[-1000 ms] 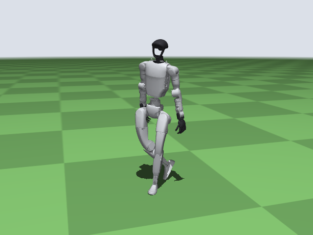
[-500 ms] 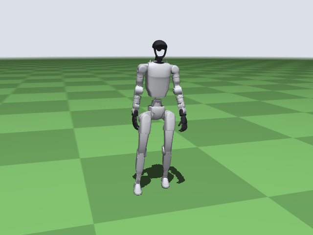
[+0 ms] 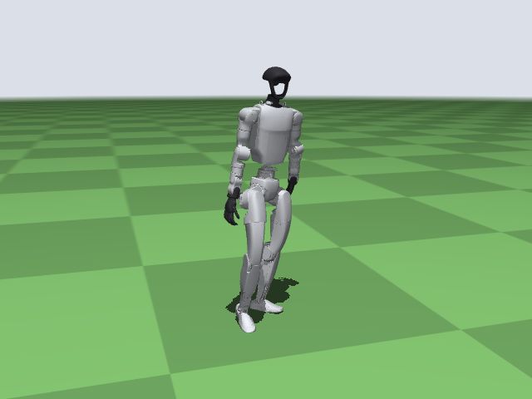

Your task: Kungfu

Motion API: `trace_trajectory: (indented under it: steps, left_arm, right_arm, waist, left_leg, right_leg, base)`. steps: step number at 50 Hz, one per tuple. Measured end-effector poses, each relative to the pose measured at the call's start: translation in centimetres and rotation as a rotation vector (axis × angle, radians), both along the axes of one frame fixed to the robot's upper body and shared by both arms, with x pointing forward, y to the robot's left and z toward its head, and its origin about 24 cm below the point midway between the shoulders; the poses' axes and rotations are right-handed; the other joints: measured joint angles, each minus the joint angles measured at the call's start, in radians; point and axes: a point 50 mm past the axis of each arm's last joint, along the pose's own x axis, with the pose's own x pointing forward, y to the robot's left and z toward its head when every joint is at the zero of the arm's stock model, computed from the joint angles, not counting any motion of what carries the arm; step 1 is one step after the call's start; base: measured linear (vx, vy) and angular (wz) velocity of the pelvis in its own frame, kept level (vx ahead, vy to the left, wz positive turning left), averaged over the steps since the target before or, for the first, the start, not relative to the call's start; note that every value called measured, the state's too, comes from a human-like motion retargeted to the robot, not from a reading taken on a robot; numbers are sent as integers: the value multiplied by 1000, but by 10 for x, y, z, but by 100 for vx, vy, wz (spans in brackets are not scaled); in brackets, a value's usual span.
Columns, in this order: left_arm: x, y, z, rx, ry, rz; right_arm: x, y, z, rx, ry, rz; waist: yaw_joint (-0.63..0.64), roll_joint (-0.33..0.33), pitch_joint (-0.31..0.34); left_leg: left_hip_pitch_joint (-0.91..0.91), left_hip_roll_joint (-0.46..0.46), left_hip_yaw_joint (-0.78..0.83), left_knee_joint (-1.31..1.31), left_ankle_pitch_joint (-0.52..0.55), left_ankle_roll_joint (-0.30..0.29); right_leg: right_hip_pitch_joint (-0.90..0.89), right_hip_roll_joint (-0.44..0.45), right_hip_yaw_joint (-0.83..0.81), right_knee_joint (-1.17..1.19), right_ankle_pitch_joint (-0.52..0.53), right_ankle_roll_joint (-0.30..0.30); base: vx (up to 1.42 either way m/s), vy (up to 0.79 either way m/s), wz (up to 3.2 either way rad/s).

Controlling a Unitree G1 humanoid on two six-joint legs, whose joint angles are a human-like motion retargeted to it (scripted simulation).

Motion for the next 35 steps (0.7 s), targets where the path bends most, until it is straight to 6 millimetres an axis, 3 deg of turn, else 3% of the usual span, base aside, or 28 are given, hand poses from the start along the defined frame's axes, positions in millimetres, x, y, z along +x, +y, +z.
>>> trace_trajectory:
  steps: [4,6,7,8,10,12,15,17,24,27,30,33,35]
  left_arm:
    - [42,-7,-13,-22,-217,-25]
    - [65,-15,-18,-52,-318,5]
    - [76,-18,-19,-68,-362,22]
    - [87,-22,-21,-83,-401,36]
    - [108,-24,-21,-101,-465,53]
    - [122,-29,-22,-103,-517,52]
    - [142,-39,-23,-107,-580,55]
    - [154,-46,-22,-127,-592,37]
    - [181,-69,-20,-288,-672,-212]
    - [198,-72,-16,-291,-729,-380]
    - [210,-71,-13,-266,-767,-507]
    - [210,-68,-13,-254,-754,-559]
    - [207,-64,-13,-247,-742,-561]
  right_arm:
    - [-39,12,0,-59,146,-9]
    - [-54,17,1,-68,194,-12]
    - [-60,21,2,-65,214,-11]
    - [-65,24,2,-57,230,-11]
    - [-69,32,1,-18,251,-11]
    - [-67,39,0,27,262,-5]
    - [-58,39,-2,60,246,47]
    - [-50,32,-2,68,238,98]
    - [-13,-14,2,26,222,212]
    - [13,-32,6,22,141,156]
    - [34,-46,12,18,16,67]
    - [49,-52,16,13,-91,-27]
    - [58,-52,18,4,-151,-86]
  waist:
    - [34,-45,-25]
    - [18,-43,-24]
    - [5,-40,-25]
    - [1,-46,-32]
    - [25,-82,-54]
    - [72,-88,-56]
    - [70,-81,-53]
    - [45,-64,-52]
    - [45,-36,-79]
    - [62,-36,-59]
    - [42,-27,-47]
    - [25,-31,-49]
    - [30,-43,-49]
  left_leg:
    - [22,-50,-66,-2,0,2]
    - [37,-42,-117,-1,-1,-7]
    - [43,-35,-143,-1,-2,-14]
    - [45,-36,-158,0,-5,-22]
    - [38,-54,-161,5,-8,-38]
    - [42,-37,-151,7,-6,-51]
    - [30,-26,-191,22,1,-60]
    - [-2,-4,-247,49,8,-75]
    - [-82,19,-227,80,51,-106]
    - [-83,45,-95,81,13,-108]
    - [-107,65,-81,105,-7,-140]
    - [-151,82,-67,168,11,-171]
    - [-177,70,-66,216,13,-153]
  right_leg:
    - [90,-105,-6,-327,64,-147]
    - [143,-102,-46,-472,91,-259]
    - [161,-99,-74,-522,86,-282]
    - [168,-119,-119,-540,50,-220]
    - [140,-138,0,-485,114,-161]
    - [125,-105,48,-456,91,-224]
    - [169,-102,-104,-461,63,-226]
    - [194,-98,-106,-460,36,-202]
    - [166,-68,-124,-478,12,-224]
    - [154,-91,-122,-462,8,-224]
    - [162,-102,-148,-461,10,-220]
    - [167,-117,-159,-467,23,-214]
    - [165,-132,-144,-472,39,-211]
  base:
    - [26,-16,101]
    - [26,-17,124]
    - [20,-20,124]
    - [18,-25,83]
    - [16,-32,22]
    - [13,-36,-9]
    - [-1,-33,73]
    - [2,-30,135]
    - [3,-11,28]
    - [-12,14,13]
    - [-10,20,70]
    - [-3,28,42]
    - [0,35,-18]
